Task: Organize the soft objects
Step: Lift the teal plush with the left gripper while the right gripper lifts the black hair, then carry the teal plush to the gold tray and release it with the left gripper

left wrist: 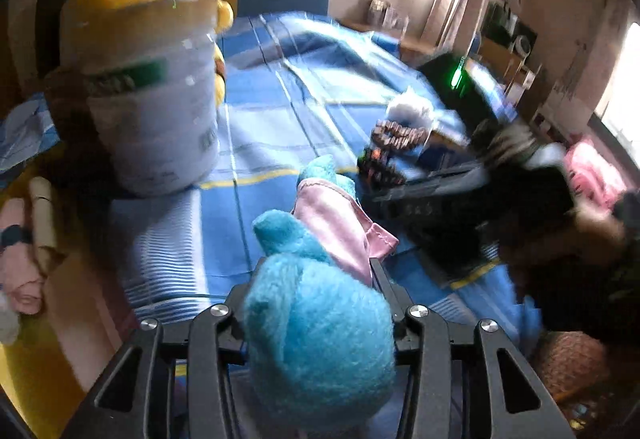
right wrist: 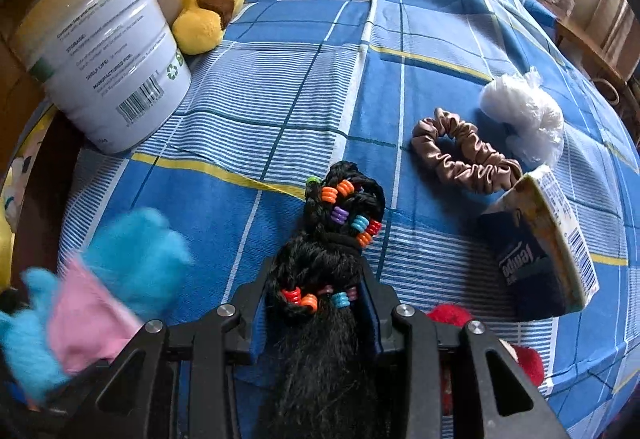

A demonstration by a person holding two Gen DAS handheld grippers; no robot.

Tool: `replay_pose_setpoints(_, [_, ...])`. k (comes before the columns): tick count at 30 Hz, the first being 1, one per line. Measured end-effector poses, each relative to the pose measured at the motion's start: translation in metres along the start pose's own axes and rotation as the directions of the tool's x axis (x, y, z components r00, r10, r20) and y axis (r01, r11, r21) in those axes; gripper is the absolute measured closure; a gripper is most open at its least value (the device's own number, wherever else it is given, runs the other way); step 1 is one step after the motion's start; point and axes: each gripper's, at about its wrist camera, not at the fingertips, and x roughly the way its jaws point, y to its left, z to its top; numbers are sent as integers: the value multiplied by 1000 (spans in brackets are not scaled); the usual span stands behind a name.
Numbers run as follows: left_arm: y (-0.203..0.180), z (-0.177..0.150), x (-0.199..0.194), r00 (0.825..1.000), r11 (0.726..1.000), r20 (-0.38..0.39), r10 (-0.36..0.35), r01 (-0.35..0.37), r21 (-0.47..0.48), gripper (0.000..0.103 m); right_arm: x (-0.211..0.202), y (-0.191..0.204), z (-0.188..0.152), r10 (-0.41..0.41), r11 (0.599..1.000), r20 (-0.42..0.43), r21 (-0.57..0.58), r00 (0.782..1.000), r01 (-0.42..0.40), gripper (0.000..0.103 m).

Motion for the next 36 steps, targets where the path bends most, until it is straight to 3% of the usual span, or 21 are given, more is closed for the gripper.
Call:
replay_pose_setpoints(6, [32,6,-49,997,996,76,15,-8,-89,56,4,6,-4,-17,999,13,-31,1000,17,66])
replay_pose_setpoints(11, [86,1,-89,987,969,117,112,-82,-234,56,6,14,-9,-41,997,30,-66,999,42,66])
replay_pose_setpoints(14, [127,-4,-113,970,927,133,204,-147,-345,56,6,16,-10,-42,997,31,-68,999,44,66])
replay_pose_setpoints(17, [172,-14,-134,944,862,124,307,-220,-457,55,6,15,-11,-50,996,32,-73,998,52,66])
replay_pose_setpoints(21, [231,-33,-137,928,755,31,372,-284,-591,55,5,20,-13,-45,996,36,-72,998,47,66])
replay_pose_setpoints(24, [257,-42,-128,909,700,-32,417,-343,-626,54,3,19,-11,-50,996,37,-78,998,52,66])
replay_pose_setpoints(28, [278,-49,-112,896,656,-86,436,-381,-652,52,3,21,-12,-50,995,39,-79,998,53,66])
replay_pose_setpoints(34, [299,-43,-95,864,636,-126,487,-450,-627,49,2,17,-12,-49,996,38,-76,998,51,66])
replay_pose_setpoints(36, [310,-41,-86,873,637,-158,461,-449,-627,45,3,17,-11,-50,996,38,-77,998,53,66])
